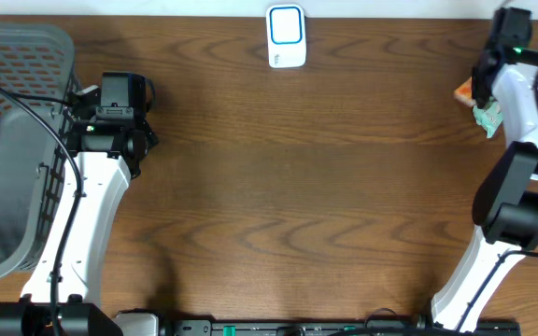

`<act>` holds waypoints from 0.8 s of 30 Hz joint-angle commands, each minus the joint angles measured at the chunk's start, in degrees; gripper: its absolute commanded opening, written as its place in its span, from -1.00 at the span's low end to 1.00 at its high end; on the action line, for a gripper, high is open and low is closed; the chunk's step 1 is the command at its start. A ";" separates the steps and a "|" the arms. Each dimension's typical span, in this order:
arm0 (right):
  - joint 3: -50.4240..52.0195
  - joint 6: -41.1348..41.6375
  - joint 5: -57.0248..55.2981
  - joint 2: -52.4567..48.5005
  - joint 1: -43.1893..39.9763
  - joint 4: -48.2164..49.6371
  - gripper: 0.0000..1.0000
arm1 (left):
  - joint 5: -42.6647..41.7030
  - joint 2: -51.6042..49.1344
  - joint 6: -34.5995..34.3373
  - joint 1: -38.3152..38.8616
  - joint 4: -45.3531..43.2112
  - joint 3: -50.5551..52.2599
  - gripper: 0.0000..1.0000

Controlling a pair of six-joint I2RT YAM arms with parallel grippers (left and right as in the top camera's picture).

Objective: Scan the item barcode
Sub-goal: 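Carry the tissue pack to the right side and release it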

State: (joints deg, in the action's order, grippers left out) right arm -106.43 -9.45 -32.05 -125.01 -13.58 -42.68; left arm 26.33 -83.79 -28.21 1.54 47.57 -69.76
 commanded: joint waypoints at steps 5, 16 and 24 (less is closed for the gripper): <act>-0.04 6.45 -0.11 6.51 0.31 -1.90 0.98 | 1.36 -0.24 0.74 -0.24 0.15 0.15 0.96; -0.04 10.27 30.84 28.26 4.35 -16.72 0.98 | 1.36 -0.24 0.74 -0.24 0.15 0.15 0.96; 5.27 9.16 40.06 43.32 7.93 -28.98 0.98 | 1.36 -0.24 0.74 -0.24 0.15 0.15 0.96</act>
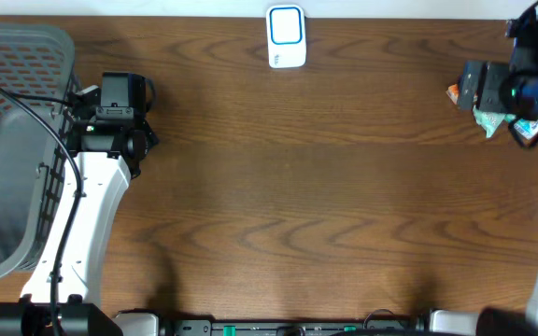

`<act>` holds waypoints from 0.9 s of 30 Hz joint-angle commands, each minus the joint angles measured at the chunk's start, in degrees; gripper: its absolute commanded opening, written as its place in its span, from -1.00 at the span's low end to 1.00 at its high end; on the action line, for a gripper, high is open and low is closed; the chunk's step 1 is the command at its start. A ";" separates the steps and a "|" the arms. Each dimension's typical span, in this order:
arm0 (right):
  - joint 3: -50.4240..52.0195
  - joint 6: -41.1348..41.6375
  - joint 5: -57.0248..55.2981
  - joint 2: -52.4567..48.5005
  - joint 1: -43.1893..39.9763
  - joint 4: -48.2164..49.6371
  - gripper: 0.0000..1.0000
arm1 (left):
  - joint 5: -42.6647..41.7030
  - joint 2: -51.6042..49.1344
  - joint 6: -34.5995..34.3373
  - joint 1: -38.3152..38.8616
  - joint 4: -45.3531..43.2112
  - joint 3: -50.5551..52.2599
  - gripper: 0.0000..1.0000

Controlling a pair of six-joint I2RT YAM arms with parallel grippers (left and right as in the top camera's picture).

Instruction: Scan the item barcode

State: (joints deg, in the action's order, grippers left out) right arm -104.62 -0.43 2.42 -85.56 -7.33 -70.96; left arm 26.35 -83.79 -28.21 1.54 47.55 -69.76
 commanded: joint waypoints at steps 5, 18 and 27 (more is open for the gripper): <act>15.43 0.20 5.70 17.75 4.07 2.97 0.98 | 1.33 -0.24 0.74 -0.24 0.17 0.15 0.96; 25.31 19.28 5.70 36.02 4.33 -15.63 0.99 | 1.31 -0.24 0.74 -0.24 0.20 0.15 0.95; 25.31 27.96 5.42 36.92 4.33 -24.70 0.99 | 1.33 -0.22 0.74 -0.24 0.17 0.15 0.95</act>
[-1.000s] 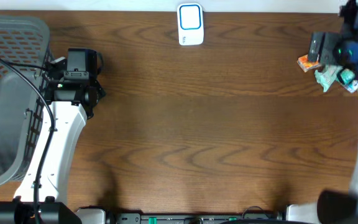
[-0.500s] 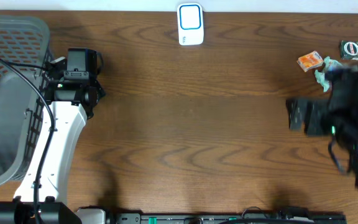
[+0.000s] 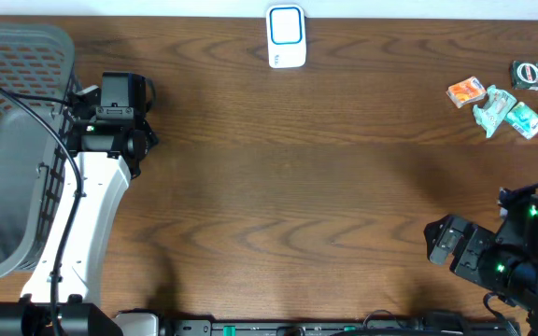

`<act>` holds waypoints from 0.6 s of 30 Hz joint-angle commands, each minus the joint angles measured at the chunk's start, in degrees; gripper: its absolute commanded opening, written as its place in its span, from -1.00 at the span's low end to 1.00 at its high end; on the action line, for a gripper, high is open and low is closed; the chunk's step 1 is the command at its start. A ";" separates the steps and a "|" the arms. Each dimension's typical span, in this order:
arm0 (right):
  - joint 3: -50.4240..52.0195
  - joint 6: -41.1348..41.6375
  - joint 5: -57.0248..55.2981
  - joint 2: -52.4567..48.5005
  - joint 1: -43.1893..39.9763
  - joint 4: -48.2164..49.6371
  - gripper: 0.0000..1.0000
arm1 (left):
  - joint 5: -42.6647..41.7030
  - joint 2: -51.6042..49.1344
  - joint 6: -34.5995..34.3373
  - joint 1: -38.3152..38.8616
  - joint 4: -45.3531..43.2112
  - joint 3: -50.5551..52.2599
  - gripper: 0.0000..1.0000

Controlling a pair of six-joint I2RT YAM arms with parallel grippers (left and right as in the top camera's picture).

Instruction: Scan the item barcode

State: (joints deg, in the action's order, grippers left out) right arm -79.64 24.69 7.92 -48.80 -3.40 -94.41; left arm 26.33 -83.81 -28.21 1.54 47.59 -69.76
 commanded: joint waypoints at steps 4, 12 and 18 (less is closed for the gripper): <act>0.35 1.81 -2.97 0.15 0.39 -1.27 0.99 | 1.36 -0.22 0.74 -0.24 0.13 0.15 0.96; 1.31 0.33 -3.98 0.15 0.39 2.23 0.99 | 1.36 -0.22 0.74 -0.24 0.13 0.15 0.96; 9.73 -9.22 -3.32 1.88 0.46 14.08 0.98 | 1.36 -0.22 0.74 -0.24 0.15 0.15 0.95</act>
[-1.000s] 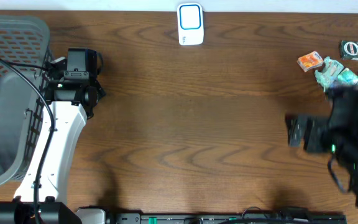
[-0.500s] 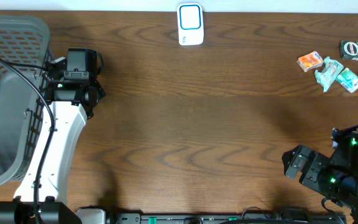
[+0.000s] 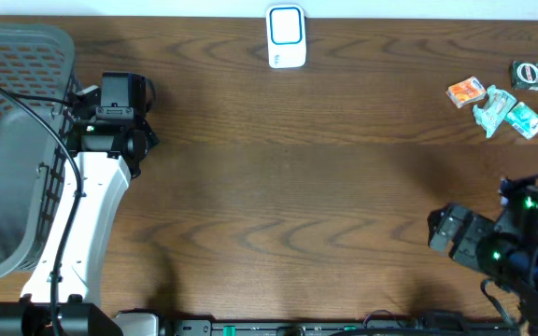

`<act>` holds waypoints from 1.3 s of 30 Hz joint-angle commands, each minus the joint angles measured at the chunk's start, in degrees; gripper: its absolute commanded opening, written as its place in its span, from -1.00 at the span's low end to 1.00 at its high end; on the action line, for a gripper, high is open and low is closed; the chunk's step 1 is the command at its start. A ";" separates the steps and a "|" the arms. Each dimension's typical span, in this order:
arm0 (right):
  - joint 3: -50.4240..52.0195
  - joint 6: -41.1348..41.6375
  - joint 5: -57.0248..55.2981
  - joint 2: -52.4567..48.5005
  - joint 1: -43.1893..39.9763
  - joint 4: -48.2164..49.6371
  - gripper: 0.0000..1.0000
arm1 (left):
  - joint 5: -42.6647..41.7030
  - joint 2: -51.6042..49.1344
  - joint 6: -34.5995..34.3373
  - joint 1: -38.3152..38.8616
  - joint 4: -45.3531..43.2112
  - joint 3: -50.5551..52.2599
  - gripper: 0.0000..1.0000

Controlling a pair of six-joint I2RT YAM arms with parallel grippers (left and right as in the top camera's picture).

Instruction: Scan the item barcode

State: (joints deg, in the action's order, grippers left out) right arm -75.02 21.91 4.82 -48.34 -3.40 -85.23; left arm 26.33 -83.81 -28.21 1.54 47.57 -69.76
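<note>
The white scanner with a blue face (image 3: pixel 286 35) stands at the table's far edge, in the middle. The items lie at the far right: an orange packet (image 3: pixel 466 91), two teal packets (image 3: pixel 493 108) (image 3: pixel 525 119) and a small dark round thing (image 3: pixel 527 74). My right gripper (image 3: pixel 446 230) is low at the front right, well short of the items; its fingers are too dark to read. My left gripper (image 3: pixel 120 93) hangs beside the basket, and its fingers do not show clearly either.
A grey mesh basket (image 3: pixel 12 140) fills the left edge of the table. A pale item is cut off by the right border. Dark wood tabletop (image 3: pixel 288 187) stretches between the two arms.
The right arm's wrist has shifted slightly away from the front edge at the lower right. The items, the scanner and the left arm are where they were.
The right arm first reached up over the items at the far right, hiding some of them. Then its wrist hung right above the packets. After that it was down at the front right with the items uncovered, and it stays there now.
</note>
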 commanded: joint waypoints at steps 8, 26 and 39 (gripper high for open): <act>26.10 -8.07 0.28 13.99 0.50 30.80 0.99 | 1.36 -0.22 0.74 -0.24 0.15 0.15 0.95; 61.42 -11.54 0.50 41.46 1.14 69.33 0.99 | 1.36 -0.22 0.74 -0.24 0.15 0.15 0.96; 73.44 -11.56 0.50 48.00 1.75 87.01 0.99 | 1.36 -0.22 0.74 -0.24 0.15 0.15 0.96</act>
State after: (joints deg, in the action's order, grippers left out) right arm -3.16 11.09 5.23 -1.67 -2.22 0.32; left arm 26.52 -83.79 -28.18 1.54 47.59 -69.76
